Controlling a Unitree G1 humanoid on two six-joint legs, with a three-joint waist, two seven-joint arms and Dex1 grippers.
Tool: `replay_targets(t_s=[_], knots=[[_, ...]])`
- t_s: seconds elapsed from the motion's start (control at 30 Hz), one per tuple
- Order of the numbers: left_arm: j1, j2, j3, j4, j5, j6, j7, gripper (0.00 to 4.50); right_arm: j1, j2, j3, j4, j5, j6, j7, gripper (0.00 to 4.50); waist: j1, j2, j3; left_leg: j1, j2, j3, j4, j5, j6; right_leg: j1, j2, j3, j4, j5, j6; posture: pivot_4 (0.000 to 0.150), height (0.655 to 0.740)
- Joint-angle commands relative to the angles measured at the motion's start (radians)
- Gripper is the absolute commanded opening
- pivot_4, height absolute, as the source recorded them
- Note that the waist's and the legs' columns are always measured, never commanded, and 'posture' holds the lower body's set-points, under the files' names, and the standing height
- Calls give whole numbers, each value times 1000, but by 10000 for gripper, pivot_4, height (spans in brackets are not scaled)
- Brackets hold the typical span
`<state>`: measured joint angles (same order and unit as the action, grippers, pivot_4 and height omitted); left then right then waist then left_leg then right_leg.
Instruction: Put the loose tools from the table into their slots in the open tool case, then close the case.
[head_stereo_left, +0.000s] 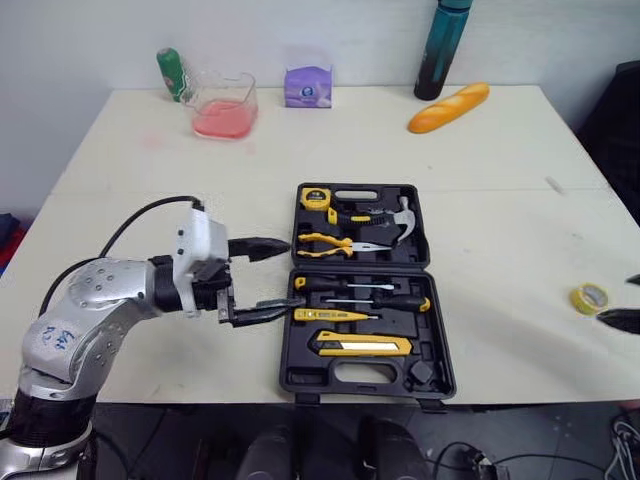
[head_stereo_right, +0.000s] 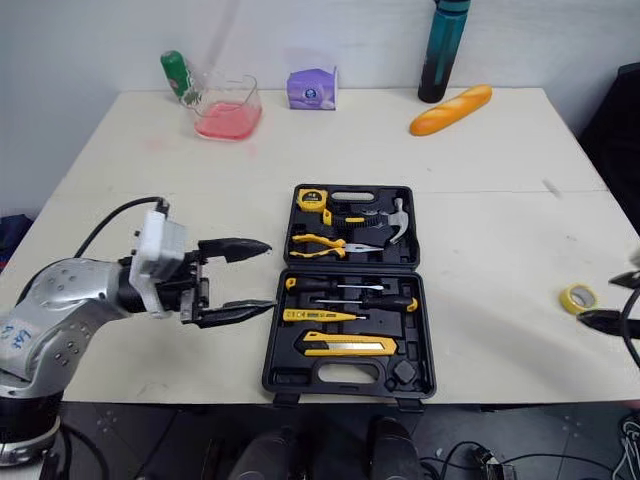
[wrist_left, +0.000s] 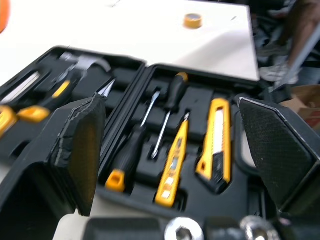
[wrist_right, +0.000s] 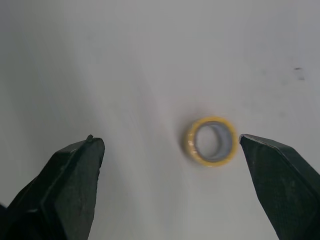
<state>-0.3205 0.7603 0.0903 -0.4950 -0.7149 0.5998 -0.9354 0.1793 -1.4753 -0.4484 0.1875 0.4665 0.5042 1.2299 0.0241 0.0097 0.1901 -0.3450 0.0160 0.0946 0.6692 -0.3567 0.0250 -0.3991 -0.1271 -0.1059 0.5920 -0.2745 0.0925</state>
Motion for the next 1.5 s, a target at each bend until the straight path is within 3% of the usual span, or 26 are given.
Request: replay_targets(t_s=[0.03,0.13,0.27,0.47,1.0,1.37,1.5], knots=[[-37,-17,-31,-45,-55,25,-15,44273,-154,-66,177,95,-58,22,105,45000,-2,0,0,-1,0,0,1,0,0,0,0,0,0,0,1,1500,7349],[-54,-28,-55,-60,-76,45,-20,44273,-358,-45,355,178,-161,-1,167,45000,-5,1,1,-11,0,0,13,-1,1,-9,1,-1,1,1,2,1500,7349],[-73,-39,-72,-56,-78,46,-30,44273,-631,55,529,324,-295,-40,241,45000,-9,0,2,-12,0,1,16,-1,1,-10,6,-1,3,3,5,1500,7349],[-78,-45,-73,-58,-75,43,-27,44273,-835,152,647,481,-433,-97,296,45000,-21,1,3,-11,0,3,16,2,-1,-12,9,1,7,4,4,1500,7349],[-65,-23,-47,-85,-84,59,-13,44273,-1039,283,699,805,-610,-252,268,45000,-27,1,2,-11,1,3,17,2,-2,-13,10,1,10,3,3,1500,7349],[-49,-15,-32,-90,-84,57,-13,44273,-1113,357,706,880,-662,-286,280,45000,-27,1,2,-11,1,3,17,2,-2,-13,11,1,15,3,2,1500,7349],[-46,-19,-34,-102,-83,59,-2,45000,-1121,360,709,882,-679,-294,278,26519,-26,1,2,-11,1,3,18,2,-2,-13,10,2,15,3,2,1500,7349]])
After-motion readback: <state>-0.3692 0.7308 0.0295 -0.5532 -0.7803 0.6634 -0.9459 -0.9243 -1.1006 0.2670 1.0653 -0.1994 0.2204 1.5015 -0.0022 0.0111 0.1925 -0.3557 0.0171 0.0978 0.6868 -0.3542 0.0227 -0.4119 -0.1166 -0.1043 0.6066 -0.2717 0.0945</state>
